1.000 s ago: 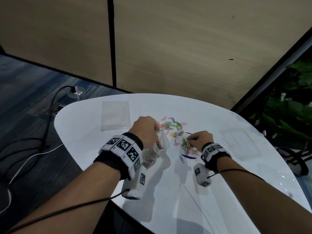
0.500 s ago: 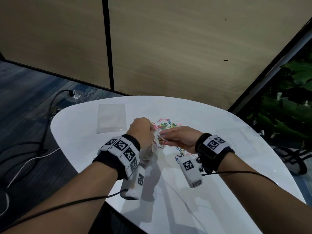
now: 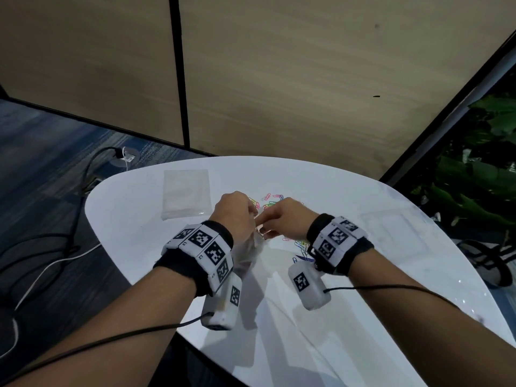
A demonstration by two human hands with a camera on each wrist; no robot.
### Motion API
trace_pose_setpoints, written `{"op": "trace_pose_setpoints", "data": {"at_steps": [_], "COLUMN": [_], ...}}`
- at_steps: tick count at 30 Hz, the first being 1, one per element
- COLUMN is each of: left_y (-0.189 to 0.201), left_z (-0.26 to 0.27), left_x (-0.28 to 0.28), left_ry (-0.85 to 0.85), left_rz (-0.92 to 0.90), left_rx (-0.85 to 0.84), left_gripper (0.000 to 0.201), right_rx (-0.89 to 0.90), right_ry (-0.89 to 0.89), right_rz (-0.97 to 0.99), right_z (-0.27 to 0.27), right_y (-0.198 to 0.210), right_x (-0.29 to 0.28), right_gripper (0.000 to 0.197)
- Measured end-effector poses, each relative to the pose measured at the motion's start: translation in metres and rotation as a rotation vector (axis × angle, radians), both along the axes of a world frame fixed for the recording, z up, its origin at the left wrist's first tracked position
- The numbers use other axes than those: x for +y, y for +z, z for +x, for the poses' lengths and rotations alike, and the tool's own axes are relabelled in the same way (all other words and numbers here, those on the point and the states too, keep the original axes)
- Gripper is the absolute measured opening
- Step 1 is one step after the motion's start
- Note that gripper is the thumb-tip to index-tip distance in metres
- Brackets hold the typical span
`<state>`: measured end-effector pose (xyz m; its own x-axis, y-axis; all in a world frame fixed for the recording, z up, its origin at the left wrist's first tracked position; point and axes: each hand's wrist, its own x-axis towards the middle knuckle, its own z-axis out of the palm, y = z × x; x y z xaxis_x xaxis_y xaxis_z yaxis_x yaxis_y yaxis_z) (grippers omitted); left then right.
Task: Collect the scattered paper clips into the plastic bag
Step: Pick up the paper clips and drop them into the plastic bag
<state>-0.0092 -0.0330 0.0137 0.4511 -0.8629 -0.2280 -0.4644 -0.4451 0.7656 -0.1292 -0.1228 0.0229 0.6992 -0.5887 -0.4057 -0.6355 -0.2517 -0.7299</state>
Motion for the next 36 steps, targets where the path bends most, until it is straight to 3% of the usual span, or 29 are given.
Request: {"op": "trace_pose_setpoints", "data": {"at_steps": [3,5,6,10,12,19,25,30,33,36], "left_y": [-0.001,-0.002,-0.002,-0.002,-0.002,-0.001,0.004,0.003,0.004,0.005], "left_z": [0.003,0.006,0.008,0.013,0.015,0.017,0.020,0.026,0.029,0.027], "left_x": [0.001,0.003,0.004,0.007,0.007,0.010,0.015,0.020,0.021,0.019], "left_ry": [0.005,0.011,0.013,0.029,0.031,0.019,0.008,0.006,0.002,-0.009], "left_rz": [0.001,0.003,0.005,0.020,0.028,0.039,0.053,0.056,0.058,0.060], "left_rx": [0.016,0.035,0.042,0.067,0.071,0.061,0.069,0.057,0.061,0.062], "left_gripper": [0.027,0.027,0.027,0.027,0.026,0.026,0.026,0.026,0.025,0.025], "right_rx": [-0.179,-0.144,-0.041,0.595,0.642,0.408,0.319,0.228,0.253,0.351], "right_ry": [-0.130,-0.217,-0.246,-0.195,-0.168,-0.094,-0.323,-0.440,-0.359,-0.214], "right_rz": [0.173,0.107,0.037,-0.269,-0.305,-0.357,-0.377,-0.373,-0.448,-0.627], "right_z": [-0.013,-0.035,-0.050,-0.115,-0.135,-0.108,-0.070,-0.038,-0.019,-0.005], "right_y": [0.012,0.002,-0.013,-0.070,-0.087,-0.114,-0.128,-0.134,-0.133,-0.133], "right_x": [-0.022,-0.043,-0.056,-0.084,-0.082,-0.057,-0.058,-0.064,-0.065,-0.067], "right_gripper": [0.022,0.019,0.030,0.119,0.131,0.119,0.081,0.076,0.068,0.032]}}
